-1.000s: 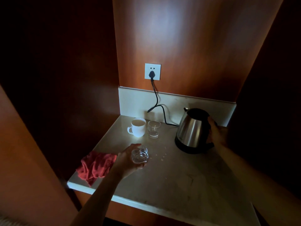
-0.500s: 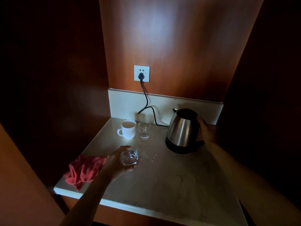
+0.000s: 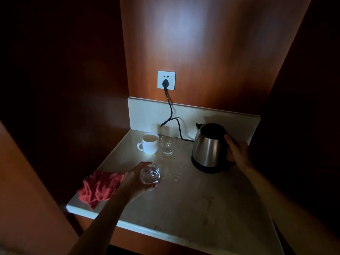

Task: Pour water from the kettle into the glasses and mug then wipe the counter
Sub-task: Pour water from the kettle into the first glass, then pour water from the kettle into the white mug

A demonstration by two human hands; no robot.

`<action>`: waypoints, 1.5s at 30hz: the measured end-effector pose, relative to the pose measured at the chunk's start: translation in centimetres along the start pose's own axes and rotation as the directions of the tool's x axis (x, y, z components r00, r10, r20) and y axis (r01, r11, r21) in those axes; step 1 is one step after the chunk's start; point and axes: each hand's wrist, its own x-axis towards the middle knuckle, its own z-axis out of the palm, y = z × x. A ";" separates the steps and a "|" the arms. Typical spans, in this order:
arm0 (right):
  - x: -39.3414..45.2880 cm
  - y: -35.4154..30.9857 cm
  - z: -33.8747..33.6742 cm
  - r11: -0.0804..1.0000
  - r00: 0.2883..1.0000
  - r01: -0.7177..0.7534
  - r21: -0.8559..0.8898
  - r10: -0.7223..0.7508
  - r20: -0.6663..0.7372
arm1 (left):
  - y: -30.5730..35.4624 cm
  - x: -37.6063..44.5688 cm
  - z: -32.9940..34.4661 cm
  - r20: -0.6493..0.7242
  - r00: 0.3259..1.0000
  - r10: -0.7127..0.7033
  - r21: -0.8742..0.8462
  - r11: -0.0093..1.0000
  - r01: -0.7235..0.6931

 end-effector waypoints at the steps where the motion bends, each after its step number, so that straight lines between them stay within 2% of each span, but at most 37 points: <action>1: -0.1 0.1 0.2 1.000 1.000 0.009 -0.003 -0.009 0.009 | 0.1 0.0 -0.1 0.001 1.000 -0.002 0.006 1.000 0.002; 15: 0.6 -0.7 0.8 0.996 0.992 -0.080 0.032 0.083 -0.091 | 1.6 0.1 -0.8 0.010 0.996 -0.085 0.038 0.996 0.085; 21: 0.3 -0.7 0.8 0.997 0.995 -0.061 0.038 0.064 -0.072 | 1.7 1.1 -1.0 -0.124 0.980 -0.155 0.019 0.987 0.159; 33: 1.2 -0.1 1.1 0.993 0.991 -0.096 0.069 0.101 -0.089 | -1.4 6.2 -4.6 -0.240 0.951 -0.193 0.166 0.957 0.236; 38: 1.5 0.2 1.2 0.993 0.988 -0.099 0.062 0.105 -0.110 | -3.2 7.3 -5.4 -0.267 0.940 -0.211 0.148 0.955 0.256; 45: 1.4 -0.1 1.2 0.994 0.991 -0.092 0.066 0.098 -0.089 | -3.9 8.0 -5.8 -0.264 0.902 -0.341 0.092 0.922 0.376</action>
